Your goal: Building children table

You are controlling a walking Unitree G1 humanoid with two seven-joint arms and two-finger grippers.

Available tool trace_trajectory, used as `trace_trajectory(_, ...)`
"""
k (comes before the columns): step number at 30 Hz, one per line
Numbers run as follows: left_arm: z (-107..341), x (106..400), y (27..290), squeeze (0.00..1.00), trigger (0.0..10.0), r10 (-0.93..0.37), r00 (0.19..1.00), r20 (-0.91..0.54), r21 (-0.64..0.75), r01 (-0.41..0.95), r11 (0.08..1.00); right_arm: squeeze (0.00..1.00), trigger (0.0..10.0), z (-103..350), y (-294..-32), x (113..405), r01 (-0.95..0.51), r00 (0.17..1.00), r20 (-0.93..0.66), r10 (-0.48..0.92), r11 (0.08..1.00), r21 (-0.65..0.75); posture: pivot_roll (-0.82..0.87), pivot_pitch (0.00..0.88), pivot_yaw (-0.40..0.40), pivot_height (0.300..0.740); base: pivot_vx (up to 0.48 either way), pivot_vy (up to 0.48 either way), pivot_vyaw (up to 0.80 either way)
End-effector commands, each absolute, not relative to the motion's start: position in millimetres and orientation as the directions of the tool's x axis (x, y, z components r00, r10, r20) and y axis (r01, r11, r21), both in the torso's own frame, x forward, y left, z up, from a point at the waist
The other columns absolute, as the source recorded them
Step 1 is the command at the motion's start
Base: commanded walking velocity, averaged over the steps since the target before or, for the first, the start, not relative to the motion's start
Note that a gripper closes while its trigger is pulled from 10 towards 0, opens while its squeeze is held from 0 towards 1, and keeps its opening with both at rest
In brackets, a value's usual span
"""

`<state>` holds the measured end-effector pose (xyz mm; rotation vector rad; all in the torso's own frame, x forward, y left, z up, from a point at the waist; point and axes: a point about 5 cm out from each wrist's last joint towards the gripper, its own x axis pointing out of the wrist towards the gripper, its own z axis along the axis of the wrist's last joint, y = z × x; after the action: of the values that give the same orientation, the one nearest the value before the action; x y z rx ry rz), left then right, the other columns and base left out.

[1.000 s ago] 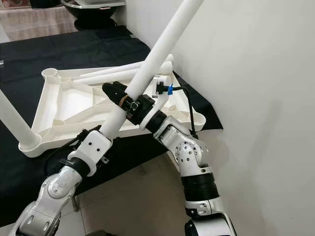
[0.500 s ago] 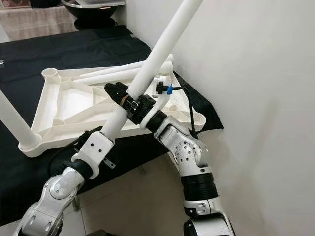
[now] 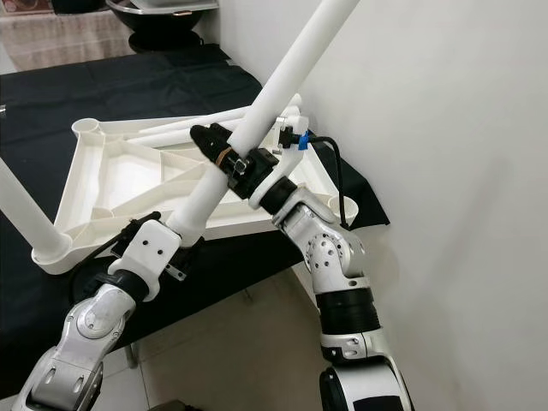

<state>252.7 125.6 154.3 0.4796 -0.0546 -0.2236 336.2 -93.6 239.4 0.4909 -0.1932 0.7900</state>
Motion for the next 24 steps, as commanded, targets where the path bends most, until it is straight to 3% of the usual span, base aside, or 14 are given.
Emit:
trace_trajectory(1,150.7,252.8,128.5,0.0,10.0,-0.211,0.977,-0.024,0.472,0.197,0.859,0.0,0.0,243.2,-98.9,338.9,-0.699,0.714,0.358,0.602,0.639,0.321,-0.02,0.032,-0.044,0.74,0.0,0.0,0.0)
trace_trajectory(3,149.7,251.8,126.7,0.0,10.0,-0.214,0.976,-0.031,0.459,0.204,0.865,0.0,0.0,244.9,-103.3,342.2,-0.662,0.745,0.359,0.562,0.692,0.289,-0.01,0.028,-0.046,0.74,0.0,0.0,0.0)
trace_trajectory(4,149.1,250.6,123.8,0.0,10.0,-0.217,0.976,-0.034,0.448,0.209,0.87,0.0,6.6,246.1,-107.7,345.1,-0.613,0.778,0.348,0.523,0.754,0.236,-0.02,0.029,-0.045,0.74,0.0,0.0,0.0)
trace_trajectory(5,149.1,250.6,123.8,0.0,10.0,-0.217,0.976,-0.034,0.448,0.209,0.87,0.0,6.6,246.1,-107.7,345.1,-0.613,0.778,0.348,0.523,0.754,0.236,-0.02,0.029,-0.045,0.74,0.0,0.0,0.0)
trace_trajectory(6,149.4,248.7,119.1,0.0,10.0,-0.229,0.973,-0.028,0.439,0.218,0.872,0.0,10.0,248.4,-113.7,347.7,-0.542,0.815,0.345,0.465,0.822,0.174,-0.02,0.028,-0.047,0.74,0.0,0.0,0.0)
trace_trajectory(12,149.1,241.6,105.7,0.0,10.0,-0.275,0.961,-0.01,0.398,0.256,0.881,0.0,10.0,251.3,-135.0,346.7,-0.337,0.881,0.375,0.289,0.939,0.07,-0.02,0.025,-0.043,0.74,0.0,0.0,0.0)
trace_trajectory(14,150.9,241.7,103.1,0.0,10.0,-0.288,0.958,0.004,0.381,0.265,0.886,0.0,10.0,250.6,-142.6,345.4,-0.247,0.892,0.386,0.237,0.969,-0.025,-0.02,0.023,-0.043,0.74,0.0,0.0,0.0)
trace_trajectory(24,158.6,243.0,104.1,0.0,10.0,-0.268,0.962,0.048,0.298,0.242,0.923,0.0,10.0,237.6,-142.8,336.8,-0.182,0.9,0.392,0.189,0.982,-0.057,-0.02,0.008,-0.048,0.74,0.0,0.0,0.0)
